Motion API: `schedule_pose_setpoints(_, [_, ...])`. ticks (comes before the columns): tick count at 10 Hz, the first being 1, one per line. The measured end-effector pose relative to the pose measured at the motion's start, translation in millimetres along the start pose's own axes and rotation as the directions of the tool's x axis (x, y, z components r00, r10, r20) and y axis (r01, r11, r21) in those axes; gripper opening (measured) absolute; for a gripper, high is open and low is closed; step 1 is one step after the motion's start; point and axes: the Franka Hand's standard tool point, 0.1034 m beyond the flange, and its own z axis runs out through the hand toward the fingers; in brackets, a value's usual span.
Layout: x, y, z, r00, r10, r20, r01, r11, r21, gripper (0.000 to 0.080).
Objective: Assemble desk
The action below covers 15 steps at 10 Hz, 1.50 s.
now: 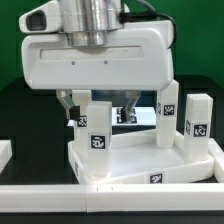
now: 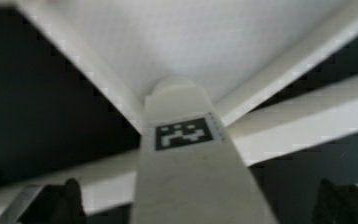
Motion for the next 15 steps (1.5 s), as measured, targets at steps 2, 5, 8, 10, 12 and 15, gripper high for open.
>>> schedule_pose_setpoints(2, [0.1, 2.6, 0.8, 0.997, 0.077, 0.001, -0.077, 0.997, -0.003, 0.0452])
schedule_pose_setpoints(5, [-0.1, 2.5, 1.6, 0.961, 0.275, 0.002, -0.275, 0.961, -0.002, 0.0285])
schedule_pose_setpoints(8, [2.1, 3.7, 2.5, 0.663, 0.749, 0.022, -0.748, 0.663, -0.024, 0.0285])
schedule_pose_setpoints(10, [6.1, 11.0, 1.0, 0.416, 0.907, 0.070, -0.909, 0.417, -0.005, 0.0285])
schedule_pose_setpoints(12, [5.6, 8.9, 1.7, 0.298, 0.952, 0.066, -0.954, 0.300, -0.013, 0.0285])
schedule_pose_setpoints(15, [5.5, 8.8, 2.0, 0.250, 0.966, 0.066, -0.968, 0.251, -0.016, 0.0285])
